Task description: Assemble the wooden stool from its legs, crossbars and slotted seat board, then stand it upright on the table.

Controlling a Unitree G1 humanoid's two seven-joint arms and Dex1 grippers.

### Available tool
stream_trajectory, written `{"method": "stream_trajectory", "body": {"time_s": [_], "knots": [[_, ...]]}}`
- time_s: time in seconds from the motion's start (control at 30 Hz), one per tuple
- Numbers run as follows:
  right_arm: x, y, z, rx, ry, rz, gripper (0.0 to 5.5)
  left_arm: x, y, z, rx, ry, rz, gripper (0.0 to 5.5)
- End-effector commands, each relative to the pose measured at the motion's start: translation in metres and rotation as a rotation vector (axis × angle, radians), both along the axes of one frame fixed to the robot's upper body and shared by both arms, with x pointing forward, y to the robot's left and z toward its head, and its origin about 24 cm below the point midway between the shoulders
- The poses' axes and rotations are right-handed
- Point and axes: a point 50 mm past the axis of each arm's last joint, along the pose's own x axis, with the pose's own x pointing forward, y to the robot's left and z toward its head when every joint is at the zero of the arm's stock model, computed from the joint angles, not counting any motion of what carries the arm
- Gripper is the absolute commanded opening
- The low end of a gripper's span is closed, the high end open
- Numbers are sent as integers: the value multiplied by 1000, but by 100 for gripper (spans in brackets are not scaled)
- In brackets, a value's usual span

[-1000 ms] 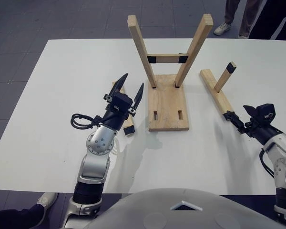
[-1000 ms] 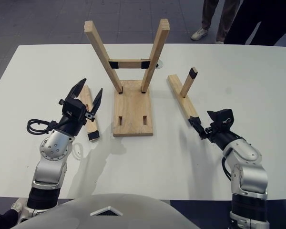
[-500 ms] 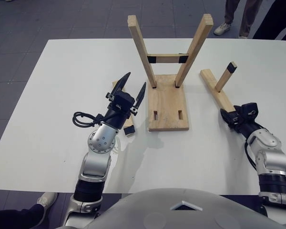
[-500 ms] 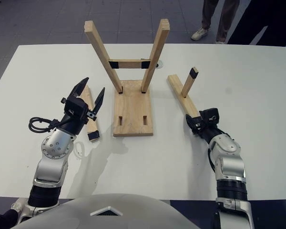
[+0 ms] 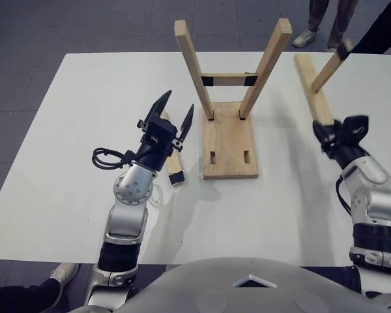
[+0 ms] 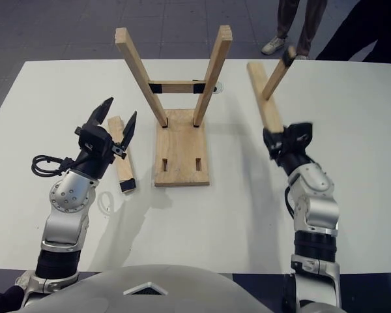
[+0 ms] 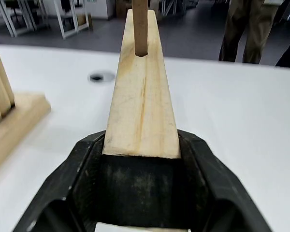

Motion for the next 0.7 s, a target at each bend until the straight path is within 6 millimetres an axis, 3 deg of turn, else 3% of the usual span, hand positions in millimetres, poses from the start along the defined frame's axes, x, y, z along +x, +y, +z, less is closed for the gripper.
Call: {"method": "stream_trajectory", "body": {"time_s": [0.03,0.13,0.27,0.7], "knots": [[10,22,47,94,-160,57,202,7,8,18,-30,-45,-1,262],[11,43,69,205,-217,167,202,11,14,26,-107,-37,-16,262],[5,53,84,320,-244,277,202,11,18,40,-290,7,-97,262],[-12,76,82,552,-106,744,202,-6,11,51,-671,281,-468,262]]}}
